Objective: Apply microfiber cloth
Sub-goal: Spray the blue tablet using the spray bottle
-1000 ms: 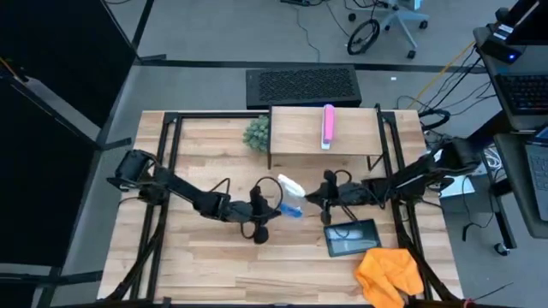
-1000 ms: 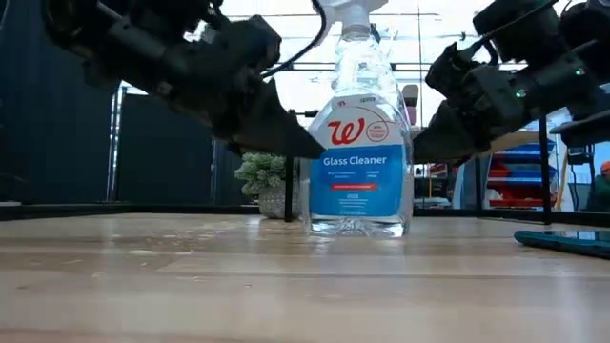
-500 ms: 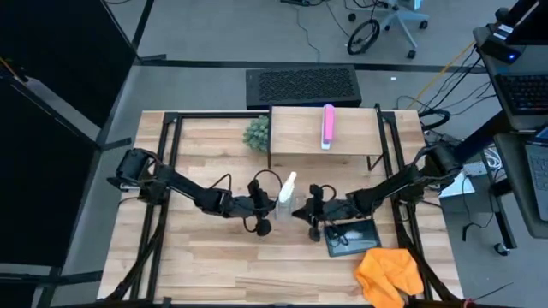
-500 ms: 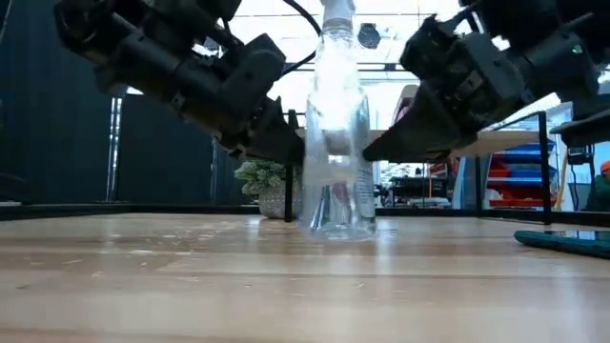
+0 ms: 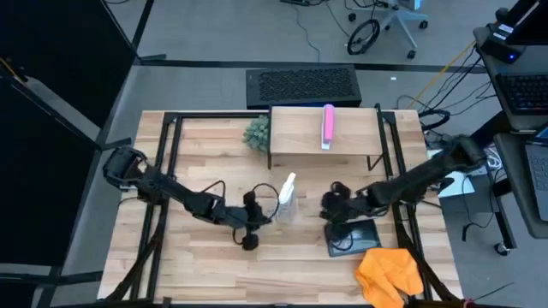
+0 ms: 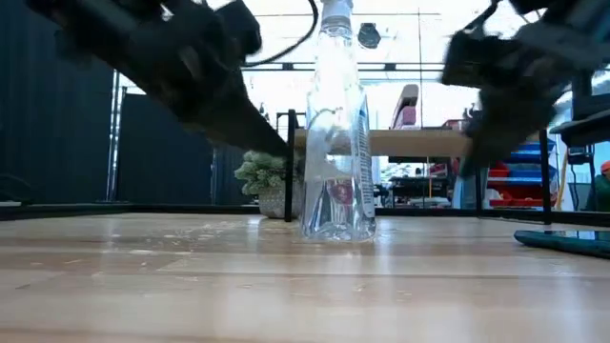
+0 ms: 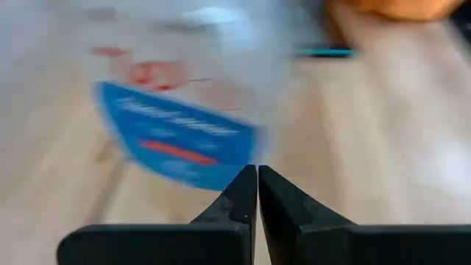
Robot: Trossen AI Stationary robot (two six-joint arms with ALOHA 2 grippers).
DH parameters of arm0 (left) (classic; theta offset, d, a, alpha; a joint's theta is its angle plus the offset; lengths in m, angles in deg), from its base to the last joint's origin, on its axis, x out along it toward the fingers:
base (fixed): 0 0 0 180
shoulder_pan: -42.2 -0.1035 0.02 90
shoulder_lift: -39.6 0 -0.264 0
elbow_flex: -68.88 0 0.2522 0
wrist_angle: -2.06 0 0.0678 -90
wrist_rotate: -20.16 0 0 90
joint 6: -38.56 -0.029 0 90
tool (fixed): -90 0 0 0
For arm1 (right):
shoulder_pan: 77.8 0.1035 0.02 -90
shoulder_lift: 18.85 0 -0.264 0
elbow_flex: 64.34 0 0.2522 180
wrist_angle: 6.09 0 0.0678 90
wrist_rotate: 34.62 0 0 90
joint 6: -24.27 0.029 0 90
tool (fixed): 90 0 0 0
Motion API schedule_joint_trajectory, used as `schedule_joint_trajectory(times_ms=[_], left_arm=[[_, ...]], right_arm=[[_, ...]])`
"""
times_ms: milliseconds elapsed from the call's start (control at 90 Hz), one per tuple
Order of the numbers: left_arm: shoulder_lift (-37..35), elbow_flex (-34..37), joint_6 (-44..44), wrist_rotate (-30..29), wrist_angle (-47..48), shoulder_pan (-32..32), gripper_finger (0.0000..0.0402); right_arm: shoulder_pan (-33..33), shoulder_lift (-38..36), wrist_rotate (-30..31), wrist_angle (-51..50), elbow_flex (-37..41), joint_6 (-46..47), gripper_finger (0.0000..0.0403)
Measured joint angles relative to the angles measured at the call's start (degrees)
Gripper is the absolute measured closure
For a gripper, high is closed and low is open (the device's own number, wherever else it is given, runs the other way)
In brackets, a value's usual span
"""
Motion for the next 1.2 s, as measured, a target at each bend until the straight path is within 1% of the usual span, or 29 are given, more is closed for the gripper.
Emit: schedule_joint_trajectory(times_ms=[111,233,322,411,500,589,667,722,822,867,911,978,1044,1122,1200], left_arm=[[0.5,-0.1,1.8,0.1,-2.5,2.6,0.0401],[2.9,-1.8,2.3,0.0,-2.7,4.8,0.0401],[5.5,-4.5,2.3,0.0,-3.1,5.9,0.0402],[8.6,-7.2,2.3,-0.1,-3.1,6.8,0.0401],[11.7,-9.7,2.3,-0.1,-3.0,7.7,0.0401],[14.2,-12.0,2.4,-0.1,-3.0,8.5,0.0401],[15.9,-13.5,2.4,-0.1,-3.0,9.5,0.0401],[17.1,-14.5,2.4,-0.2,-3.0,9.9,0.0402],[19.0,-15.7,2.4,-0.2,-2.8,10.9,0.0402],[19.7,-16.4,2.4,-0.2,-2.9,11.1,0.0402],[20.3,-16.9,2.4,-0.2,-2.9,11.3,0.0402],[21.2,-18.0,2.5,-0.2,-2.8,11.7,0.0402],[22.1,-19.6,2.4,-0.2,-2.8,11.7,0.0401],[23.2,-21.7,2.4,-0.3,-3.0,11.9,0.0402],[24.6,-23.4,2.4,-0.3,-3.1,11.9,0.0402]], right_arm=[[5.6,-3.5,-0.6,-10.2,0.0,14.4,0.0272],[11.8,-4.8,-0.4,-17.4,0.0,29.6,0.0213],[16.4,-3.8,0.4,-17.7,0.0,37.0,0.0182],[19.6,-0.3,1.5,-13.4,0.0,41.0,0.0165],[21.5,4.5,1.7,-8.1,0.0,43.1,0.0162],[22.3,9.4,2.5,-2.3,-0.1,43.7,0.0167],[22.4,13.2,3.8,7.4,-0.2,43.6,0.0175],[22.3,15.9,6.3,13.9,-0.4,43.3,0.0180],[21.2,20.2,8.1,25.5,-0.2,39.8,0.0188],[20.4,21.6,7.9,30.6,-0.2,37.5,0.0191],[19.7,22.1,7.2,33.6,-0.3,35.6,0.0193],[19.2,21.1,6.2,33.5,-0.1,33.6,0.0195],[18.7,17.8,3.2,30.0,-0.2,33.1,0.0197],[18.9,13.0,1.6,22.6,-0.5,35.6,0.0197],[20.0,9.0,1.3,12.5,-0.4,39.7,0.0197]])
